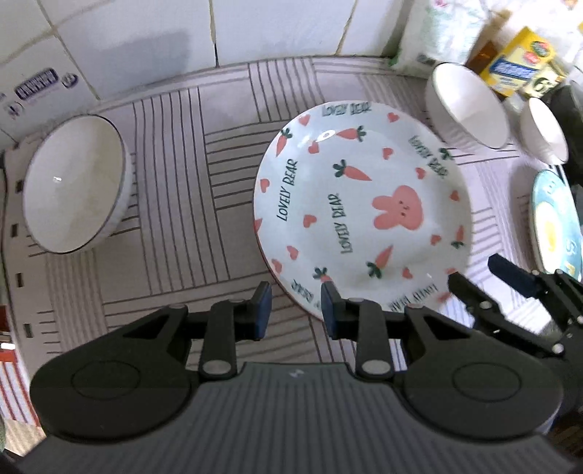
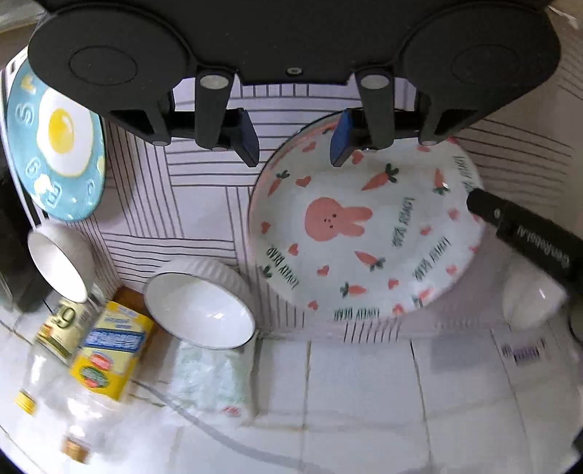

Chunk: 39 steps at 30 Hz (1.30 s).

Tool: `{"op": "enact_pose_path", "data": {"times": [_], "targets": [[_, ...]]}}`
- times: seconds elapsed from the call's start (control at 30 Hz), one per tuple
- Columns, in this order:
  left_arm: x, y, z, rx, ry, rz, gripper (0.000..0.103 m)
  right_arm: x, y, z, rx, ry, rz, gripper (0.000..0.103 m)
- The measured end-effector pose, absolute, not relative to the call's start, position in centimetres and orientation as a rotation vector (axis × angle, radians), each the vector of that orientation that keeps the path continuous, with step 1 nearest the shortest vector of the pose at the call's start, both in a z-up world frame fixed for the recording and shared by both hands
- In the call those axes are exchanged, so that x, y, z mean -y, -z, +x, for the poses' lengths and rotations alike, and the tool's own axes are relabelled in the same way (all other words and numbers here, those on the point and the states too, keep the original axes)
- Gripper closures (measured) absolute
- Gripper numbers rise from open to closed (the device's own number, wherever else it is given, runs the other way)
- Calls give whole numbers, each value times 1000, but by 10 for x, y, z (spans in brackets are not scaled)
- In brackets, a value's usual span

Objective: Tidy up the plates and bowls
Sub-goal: 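Lower the pink-rabbit plate onto the white sun plate with both grippers, then open both grippers and move them to the blue egg plate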

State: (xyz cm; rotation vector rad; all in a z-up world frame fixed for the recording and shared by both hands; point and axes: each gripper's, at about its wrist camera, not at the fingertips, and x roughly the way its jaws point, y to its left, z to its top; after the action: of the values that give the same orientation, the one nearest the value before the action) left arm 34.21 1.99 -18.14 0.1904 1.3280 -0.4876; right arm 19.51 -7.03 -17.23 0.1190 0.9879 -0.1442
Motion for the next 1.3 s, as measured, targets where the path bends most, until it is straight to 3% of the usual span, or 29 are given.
{"op": "enact_pose_path", "data": {"times": [0.17,0.3,0.73,0.83,1.17,1.23,1.3], "targets": [[-20,141,313,-1270,513,245,72,102,132,158,-868,121,221,55],[-17,109,286,-1221,515,306,63,126,105,135,-813,78,286,54],[15,55,210,-1125,554,396,51,178,34,54,-741,30,130,51],[29,50,194,-1122,560,407,47,190,23,37,-723,18,91,41],[86,49,153,-1114,572,407,37,257,24,1,-696,-12,51,28],[99,52,148,-1116,574,408,34,272,28,-3,-699,-8,52,19],[112,56,145,-1116,572,405,30,285,32,-7,-696,-20,43,17]]}}
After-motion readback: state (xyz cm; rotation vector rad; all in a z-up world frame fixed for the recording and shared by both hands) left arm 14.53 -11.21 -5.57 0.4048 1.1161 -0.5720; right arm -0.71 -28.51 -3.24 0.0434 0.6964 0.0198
